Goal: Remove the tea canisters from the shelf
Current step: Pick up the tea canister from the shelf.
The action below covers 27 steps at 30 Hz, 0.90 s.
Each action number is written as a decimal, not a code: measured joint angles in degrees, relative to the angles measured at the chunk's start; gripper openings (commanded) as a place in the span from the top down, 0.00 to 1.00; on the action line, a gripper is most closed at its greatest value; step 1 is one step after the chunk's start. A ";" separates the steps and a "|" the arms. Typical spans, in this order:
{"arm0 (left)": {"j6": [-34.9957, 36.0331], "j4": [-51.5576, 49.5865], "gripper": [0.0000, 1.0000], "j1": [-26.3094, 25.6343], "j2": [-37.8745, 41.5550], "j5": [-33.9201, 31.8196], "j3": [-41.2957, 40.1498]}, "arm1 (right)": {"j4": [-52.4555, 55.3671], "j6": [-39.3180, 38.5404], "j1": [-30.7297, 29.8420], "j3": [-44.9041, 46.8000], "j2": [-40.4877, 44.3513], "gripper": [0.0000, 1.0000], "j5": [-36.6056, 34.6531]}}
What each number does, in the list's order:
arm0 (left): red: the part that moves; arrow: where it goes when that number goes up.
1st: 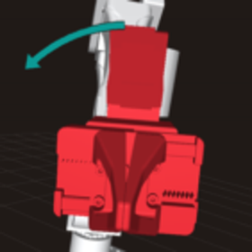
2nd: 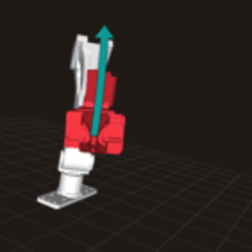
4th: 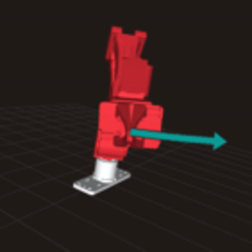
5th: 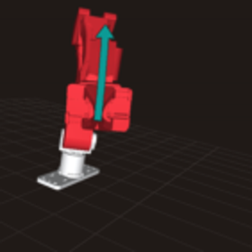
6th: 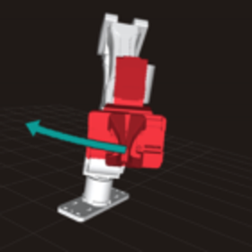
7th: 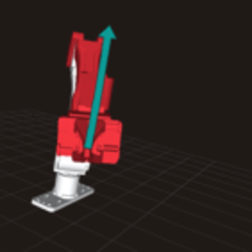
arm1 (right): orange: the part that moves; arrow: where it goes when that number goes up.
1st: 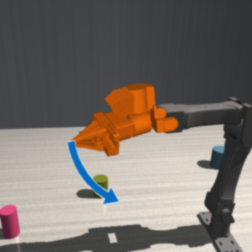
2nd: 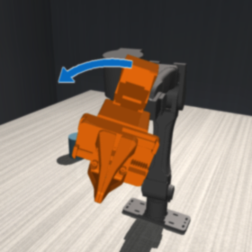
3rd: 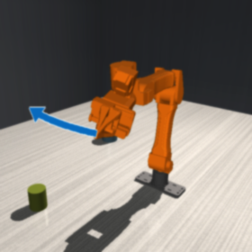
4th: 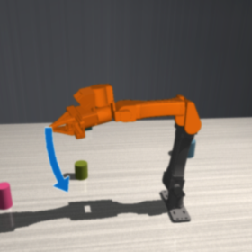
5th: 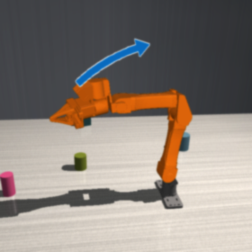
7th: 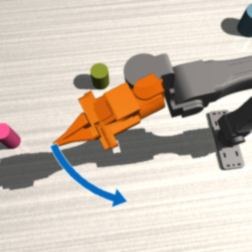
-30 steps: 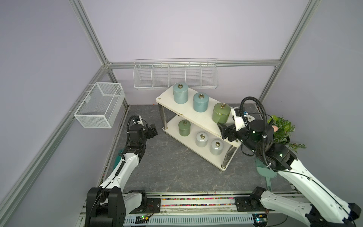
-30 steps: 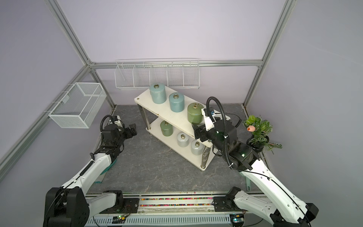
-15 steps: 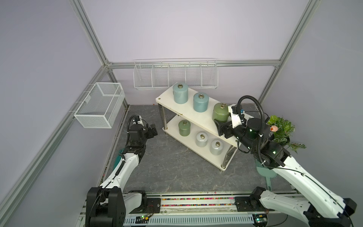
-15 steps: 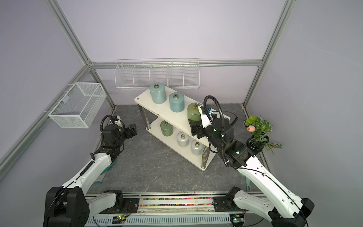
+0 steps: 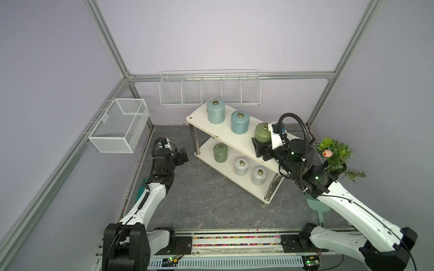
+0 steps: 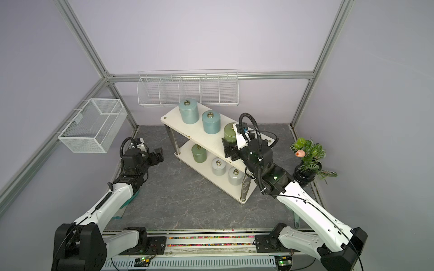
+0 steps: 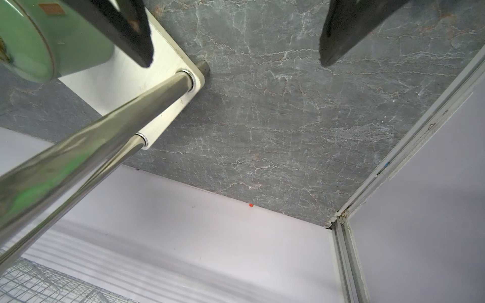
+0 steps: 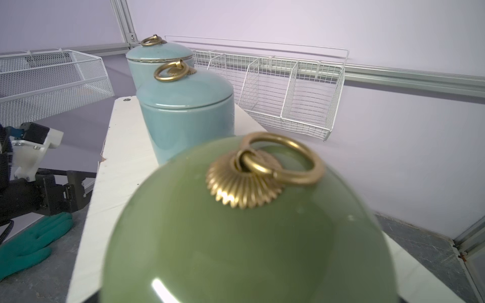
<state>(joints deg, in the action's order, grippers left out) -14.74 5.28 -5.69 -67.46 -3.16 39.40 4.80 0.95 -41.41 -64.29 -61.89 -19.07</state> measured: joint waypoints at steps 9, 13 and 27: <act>0.00 0.39 0.00 0.00 -0.85 0.00 0.02 | -4.26 -0.15 0.00 1.29 -0.66 0.11 -2.12; 0.00 0.39 0.00 0.00 -0.85 0.00 0.02 | -4.98 -0.15 0.00 1.29 -1.14 0.11 -2.56; 0.02 0.39 0.00 0.00 -0.85 -0.17 0.02 | -5.90 -0.55 -0.11 1.31 -1.14 0.38 -2.78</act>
<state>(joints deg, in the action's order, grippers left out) -14.72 5.67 -5.69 -68.31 -3.33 39.42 -1.10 0.40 -41.52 -62.98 -63.02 -21.85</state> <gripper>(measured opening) 0.996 0.783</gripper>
